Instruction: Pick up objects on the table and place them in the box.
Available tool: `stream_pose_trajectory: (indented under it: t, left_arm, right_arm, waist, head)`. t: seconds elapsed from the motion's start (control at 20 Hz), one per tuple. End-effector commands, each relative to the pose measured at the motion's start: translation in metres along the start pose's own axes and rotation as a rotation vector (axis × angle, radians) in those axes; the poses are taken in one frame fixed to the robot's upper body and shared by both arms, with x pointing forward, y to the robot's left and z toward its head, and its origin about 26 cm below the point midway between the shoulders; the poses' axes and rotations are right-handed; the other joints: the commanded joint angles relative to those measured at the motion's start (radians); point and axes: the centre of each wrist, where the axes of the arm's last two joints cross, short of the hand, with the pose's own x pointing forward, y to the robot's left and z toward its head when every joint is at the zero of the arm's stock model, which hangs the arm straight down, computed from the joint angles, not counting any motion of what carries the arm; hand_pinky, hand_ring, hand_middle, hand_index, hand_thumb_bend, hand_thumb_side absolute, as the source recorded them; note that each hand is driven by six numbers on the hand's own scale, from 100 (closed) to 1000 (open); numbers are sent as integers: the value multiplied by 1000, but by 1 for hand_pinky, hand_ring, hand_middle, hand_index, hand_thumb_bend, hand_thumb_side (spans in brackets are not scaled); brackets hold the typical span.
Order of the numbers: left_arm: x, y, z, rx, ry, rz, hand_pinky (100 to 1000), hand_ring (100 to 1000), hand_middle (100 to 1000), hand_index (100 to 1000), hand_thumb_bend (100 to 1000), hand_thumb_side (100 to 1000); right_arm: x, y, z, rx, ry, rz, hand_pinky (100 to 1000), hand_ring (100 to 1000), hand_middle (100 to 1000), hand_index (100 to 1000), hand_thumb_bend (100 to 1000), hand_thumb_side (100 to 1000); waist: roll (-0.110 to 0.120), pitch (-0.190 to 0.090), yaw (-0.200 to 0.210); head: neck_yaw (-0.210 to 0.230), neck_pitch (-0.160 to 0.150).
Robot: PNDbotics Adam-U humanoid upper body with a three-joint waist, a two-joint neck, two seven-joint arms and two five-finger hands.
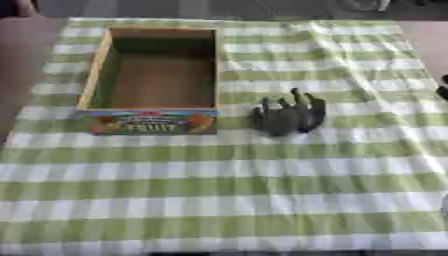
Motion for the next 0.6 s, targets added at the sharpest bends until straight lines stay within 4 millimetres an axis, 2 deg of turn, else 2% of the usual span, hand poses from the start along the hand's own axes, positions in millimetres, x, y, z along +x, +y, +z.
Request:
stream_pose_trajectory:
  t: [0.05, 0.4, 0.6]
  left_arm:
    - [7, 0, -5, -12, -31, -2, 283, 327, 572, 406, 100, 805]
    - [6, 0, -4, -13, -31, -3, 283, 327, 572, 406, 100, 804]
    - [7, 0, -5, -20, -33, -6, 282, 327, 572, 405, 100, 804]
  right_arm:
    - [6, -1, -5, 11, -34, 9, 866, 934, 700, 876, 100, 1000]
    - [6, -4, -6, 28, -53, 28, 866, 938, 715, 881, 100, 1000]
    - [10, -13, -18, 135, -142, 111, 868, 951, 774, 920, 100, 1000]
  waist:
    - [3, -9, -1]
    - [2, -6, 1]
    - [-5, -8, 3]
  head:
    - [4, -10]
    - [8, -1]
    - [11, 9]
